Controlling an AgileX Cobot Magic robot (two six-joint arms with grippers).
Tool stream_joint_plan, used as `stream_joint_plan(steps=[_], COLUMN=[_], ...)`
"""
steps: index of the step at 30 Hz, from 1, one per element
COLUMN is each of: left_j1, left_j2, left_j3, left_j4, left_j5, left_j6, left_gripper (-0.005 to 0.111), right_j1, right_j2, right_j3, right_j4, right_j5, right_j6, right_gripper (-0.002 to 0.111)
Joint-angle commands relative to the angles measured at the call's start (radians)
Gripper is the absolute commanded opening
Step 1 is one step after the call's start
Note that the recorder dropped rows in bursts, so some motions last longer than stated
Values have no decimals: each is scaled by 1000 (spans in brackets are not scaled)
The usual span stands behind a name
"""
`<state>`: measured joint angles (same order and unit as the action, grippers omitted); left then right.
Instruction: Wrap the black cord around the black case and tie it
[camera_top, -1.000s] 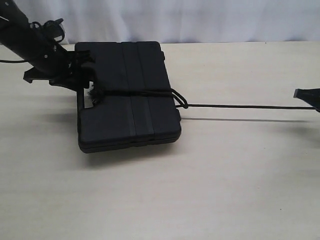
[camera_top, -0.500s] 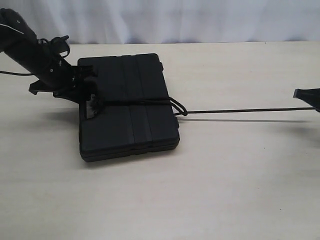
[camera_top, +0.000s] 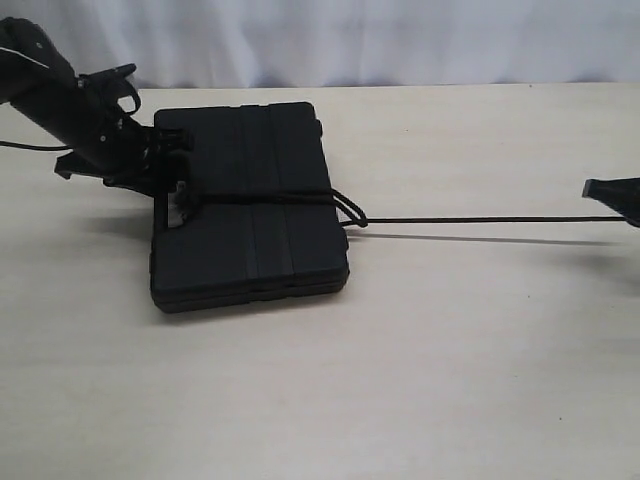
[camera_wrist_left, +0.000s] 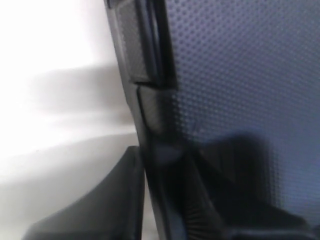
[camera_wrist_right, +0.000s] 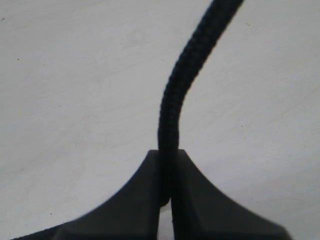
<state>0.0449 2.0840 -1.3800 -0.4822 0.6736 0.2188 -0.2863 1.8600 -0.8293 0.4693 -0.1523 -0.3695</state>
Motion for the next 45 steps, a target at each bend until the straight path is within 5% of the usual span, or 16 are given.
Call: stream_joint_plan(steps=[1,7,15,24,28,30,34,37,41,45], left_j1=[35,35,35,35,35,35,35,12,-69,-203], left_j2=[-18,-18,-39,-149,-212,-244,-301,-342,-403,-486], left_j3=[-5,-5,-10,-10,-10,-10,-10,-5,36,114], left_j4=[140,129,132,132,144,156,158,177,305,532], left_j5=[-113,-135,-132,-74,20,72,185,279,366,377], left_j6=[65,69,101,101,101,101,96,83,-11,-188], left_gripper=[12,41,45,43,20,3,0,0,0,0], right_j1=[-37,-37,-37,-37,-37,-37,-37,-35,21,117], right_j2=[-2,-2,-2,-18,-114,-191,-355,-469,-588,-667], right_j3=[-4,-4,-4,-7,-7,-7,-7,-7,-7,-7], right_j4=[12,12,12,12,12,12,9,9,7,4], right_j5=[-142,-107,-80,38,115,167,274,368,501,638], right_j6=[-9,-9,-7,22,19,14,-13,-62,-174,-212], right_gripper=[4,4,8,67,79,78,72,50,9,4])
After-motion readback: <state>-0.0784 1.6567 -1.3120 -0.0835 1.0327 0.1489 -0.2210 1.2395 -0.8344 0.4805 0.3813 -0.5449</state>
